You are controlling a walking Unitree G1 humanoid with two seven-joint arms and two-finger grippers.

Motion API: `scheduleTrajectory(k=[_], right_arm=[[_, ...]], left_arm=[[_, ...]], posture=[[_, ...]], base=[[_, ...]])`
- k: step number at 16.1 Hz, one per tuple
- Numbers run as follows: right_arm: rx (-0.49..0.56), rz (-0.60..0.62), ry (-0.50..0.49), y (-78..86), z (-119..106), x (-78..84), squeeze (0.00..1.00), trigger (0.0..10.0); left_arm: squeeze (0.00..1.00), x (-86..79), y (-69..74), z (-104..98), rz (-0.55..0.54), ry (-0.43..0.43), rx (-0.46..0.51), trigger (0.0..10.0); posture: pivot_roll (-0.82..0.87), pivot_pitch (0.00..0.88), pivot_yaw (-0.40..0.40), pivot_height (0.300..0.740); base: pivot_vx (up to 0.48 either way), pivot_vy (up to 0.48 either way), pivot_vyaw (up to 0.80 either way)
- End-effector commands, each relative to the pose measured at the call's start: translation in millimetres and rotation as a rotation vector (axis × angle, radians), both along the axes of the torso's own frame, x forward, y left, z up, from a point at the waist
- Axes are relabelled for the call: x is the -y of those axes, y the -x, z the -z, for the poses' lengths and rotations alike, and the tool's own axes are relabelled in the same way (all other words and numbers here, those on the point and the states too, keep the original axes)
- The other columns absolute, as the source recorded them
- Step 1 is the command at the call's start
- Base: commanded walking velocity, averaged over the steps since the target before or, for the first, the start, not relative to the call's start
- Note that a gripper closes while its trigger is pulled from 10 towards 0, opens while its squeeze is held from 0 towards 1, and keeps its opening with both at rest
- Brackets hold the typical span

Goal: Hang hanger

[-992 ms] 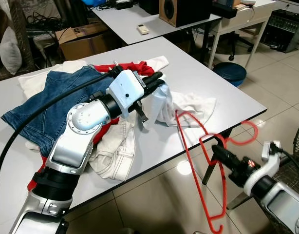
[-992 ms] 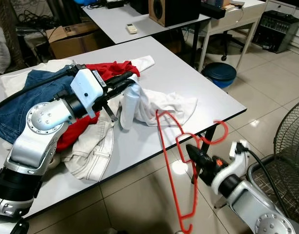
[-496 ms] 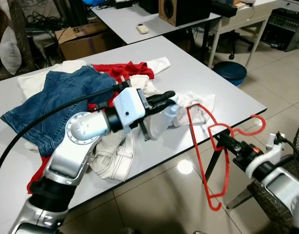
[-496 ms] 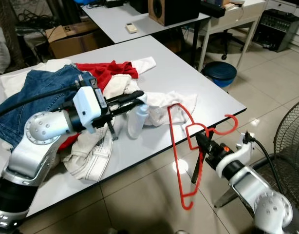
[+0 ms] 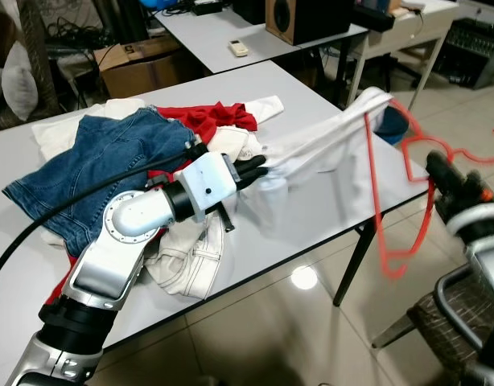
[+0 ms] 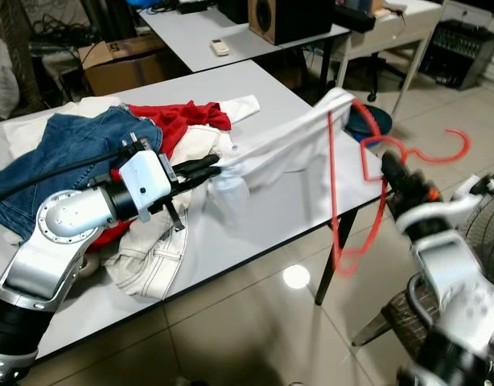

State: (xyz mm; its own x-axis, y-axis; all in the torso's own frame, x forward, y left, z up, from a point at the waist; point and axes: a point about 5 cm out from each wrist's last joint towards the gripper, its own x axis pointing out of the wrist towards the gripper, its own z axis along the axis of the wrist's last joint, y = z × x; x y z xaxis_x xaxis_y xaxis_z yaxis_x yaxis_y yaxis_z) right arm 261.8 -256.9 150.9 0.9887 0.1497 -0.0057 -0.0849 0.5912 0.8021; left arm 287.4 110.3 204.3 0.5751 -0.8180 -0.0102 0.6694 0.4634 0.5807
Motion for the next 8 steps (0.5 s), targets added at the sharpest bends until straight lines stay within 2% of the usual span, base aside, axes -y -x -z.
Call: scheduleTrajectory(k=[1,2,3,5,8], right_arm=[[-0.065,-0.067,0.017,1.3,12,-13.7,0.0,10.0],[-0.151,-0.117,0.011,6.9,29,-27.2,0.0,10.0],[-0.189,-0.142,-0.013,10.5,38,-37.4,0.0,10.0],[-0.19,-0.159,-0.053,11.7,37,-44.8,0.0,10.0],[-0.199,-0.18,-0.074,11.7,36,-44.9,0.0,10.0]], left_arm=[[0.0,-1.1,-0.5,2,-0.014,-0.018,0.001,0.0],[0.0,0.1,-1.1,2,-0.018,-0.02,0.001,0.0],[0.0,1.0,-1.9,2,-0.024,-0.021,0.007,0.0],[0.0,1.7,-2.7,1,-0.03,-0.023,0.02,0.0],[0.0,8.7,2.7,-1,0.028,-0.009,0.059,0.0]], posture=[[-0.09,0.006,0.064,0.74],[-0.09,0.01,0.066,0.74],[-0.09,0.013,0.069,0.74],[-0.1,0.017,0.071,0.74],[-0.1,0.022,0.072,0.74]], base=[[0.0,0.0,0.0],[0.0,0.0,0.0],[0.0,0.0,0.0],[0.0,0.0,0.0],[0.0,0.0,0.0]])
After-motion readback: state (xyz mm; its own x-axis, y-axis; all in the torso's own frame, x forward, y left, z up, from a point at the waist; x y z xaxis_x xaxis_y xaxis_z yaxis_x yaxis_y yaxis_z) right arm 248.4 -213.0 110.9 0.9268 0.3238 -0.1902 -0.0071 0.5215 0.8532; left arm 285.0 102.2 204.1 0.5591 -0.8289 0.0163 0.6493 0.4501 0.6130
